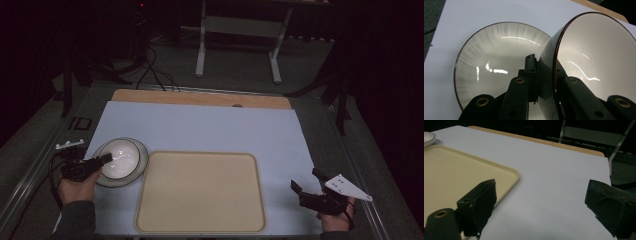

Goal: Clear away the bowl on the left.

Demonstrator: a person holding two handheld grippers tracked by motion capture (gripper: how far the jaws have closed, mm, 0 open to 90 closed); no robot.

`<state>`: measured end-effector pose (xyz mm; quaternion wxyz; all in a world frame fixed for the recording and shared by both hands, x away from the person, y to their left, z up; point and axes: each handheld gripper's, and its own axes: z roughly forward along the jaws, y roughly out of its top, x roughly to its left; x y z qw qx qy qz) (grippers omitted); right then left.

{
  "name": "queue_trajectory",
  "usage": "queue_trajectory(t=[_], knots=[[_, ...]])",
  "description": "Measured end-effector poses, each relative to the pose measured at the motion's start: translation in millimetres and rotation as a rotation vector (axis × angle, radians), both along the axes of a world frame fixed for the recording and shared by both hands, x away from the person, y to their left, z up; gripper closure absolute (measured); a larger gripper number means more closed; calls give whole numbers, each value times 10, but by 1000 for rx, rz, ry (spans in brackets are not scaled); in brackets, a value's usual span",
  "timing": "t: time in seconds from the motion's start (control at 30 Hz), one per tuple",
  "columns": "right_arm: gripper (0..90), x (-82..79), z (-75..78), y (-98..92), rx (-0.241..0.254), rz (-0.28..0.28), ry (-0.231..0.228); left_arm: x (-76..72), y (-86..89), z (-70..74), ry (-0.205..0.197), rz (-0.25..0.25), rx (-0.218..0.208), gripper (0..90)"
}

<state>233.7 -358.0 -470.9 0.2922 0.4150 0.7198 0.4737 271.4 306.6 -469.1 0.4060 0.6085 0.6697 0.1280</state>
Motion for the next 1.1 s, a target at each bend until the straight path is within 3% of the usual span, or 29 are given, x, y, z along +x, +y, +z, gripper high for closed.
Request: queue_trajectory(t=[0.67, 0.9, 1.1], knots=[[101, -7, 7, -7, -1, -2, -2, -21, -207, 149, -17, -53, 6, 818], [101, -4, 4, -6, 0, -2, -2, -15, -319, 189, -5, -80, 20, 817], [101, -6, 5, -6, 0, -1, -2, -20, -420, 232, -31, -119, 23, 816]])
